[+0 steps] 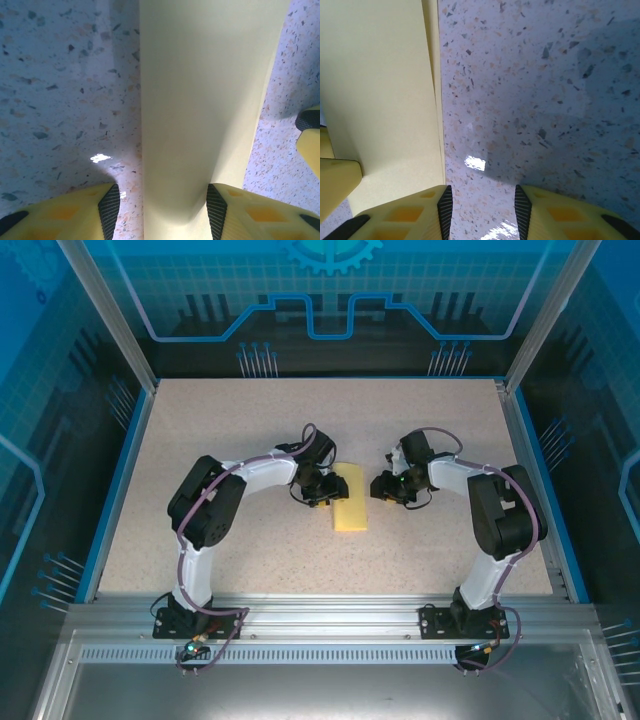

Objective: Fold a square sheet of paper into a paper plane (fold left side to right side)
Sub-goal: First fold in half a square sheet of paper at the center of the table.

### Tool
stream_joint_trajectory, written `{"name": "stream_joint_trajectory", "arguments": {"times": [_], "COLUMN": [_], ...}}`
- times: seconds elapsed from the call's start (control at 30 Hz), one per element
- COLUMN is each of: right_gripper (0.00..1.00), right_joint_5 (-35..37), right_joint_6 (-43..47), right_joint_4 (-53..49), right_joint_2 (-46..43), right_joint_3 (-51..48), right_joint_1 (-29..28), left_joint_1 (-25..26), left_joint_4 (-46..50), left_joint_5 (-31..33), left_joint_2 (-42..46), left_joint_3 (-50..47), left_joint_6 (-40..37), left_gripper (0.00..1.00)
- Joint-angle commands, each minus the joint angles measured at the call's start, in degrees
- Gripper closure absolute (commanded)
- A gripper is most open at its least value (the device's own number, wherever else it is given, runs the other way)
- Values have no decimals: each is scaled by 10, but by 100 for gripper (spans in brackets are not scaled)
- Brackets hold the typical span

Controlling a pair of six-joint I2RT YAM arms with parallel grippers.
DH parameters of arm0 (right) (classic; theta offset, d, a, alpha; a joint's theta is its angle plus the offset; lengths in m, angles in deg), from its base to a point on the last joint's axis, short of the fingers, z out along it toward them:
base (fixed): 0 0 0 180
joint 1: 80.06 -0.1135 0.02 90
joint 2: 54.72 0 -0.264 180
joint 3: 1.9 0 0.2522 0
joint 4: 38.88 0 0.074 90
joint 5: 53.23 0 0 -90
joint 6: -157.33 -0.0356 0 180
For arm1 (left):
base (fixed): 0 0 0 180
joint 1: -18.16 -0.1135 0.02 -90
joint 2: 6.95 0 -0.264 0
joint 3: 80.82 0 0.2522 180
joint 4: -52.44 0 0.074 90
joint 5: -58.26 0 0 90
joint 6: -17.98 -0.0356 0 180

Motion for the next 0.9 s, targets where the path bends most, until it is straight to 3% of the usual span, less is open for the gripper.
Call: {"name": "stream_joint_trajectory", "arguments": {"times": [0.0, 0.63, 0.87], "right_gripper": [60, 61, 66], "right_joint_5": [-29, -42, -63], "right_joint_6": [-4, -10, -17], "right_joint_4": [3, -1, 9], "right_joint_2": [-12, -38, -27], "right_joint_3": [-7, -5, -4], "right_joint_1": [4, 3, -5], "left_joint_1": [21, 26, 27], "left_joint_4": [2, 14, 14], "left_joint_5": [-3, -3, -1], "left_joint_2": [-36, -48, -47], "left_joint_3": [10, 17, 18], "left_joint_6": [-15, -24, -23], "left_gripper": [46, 44, 44]}}
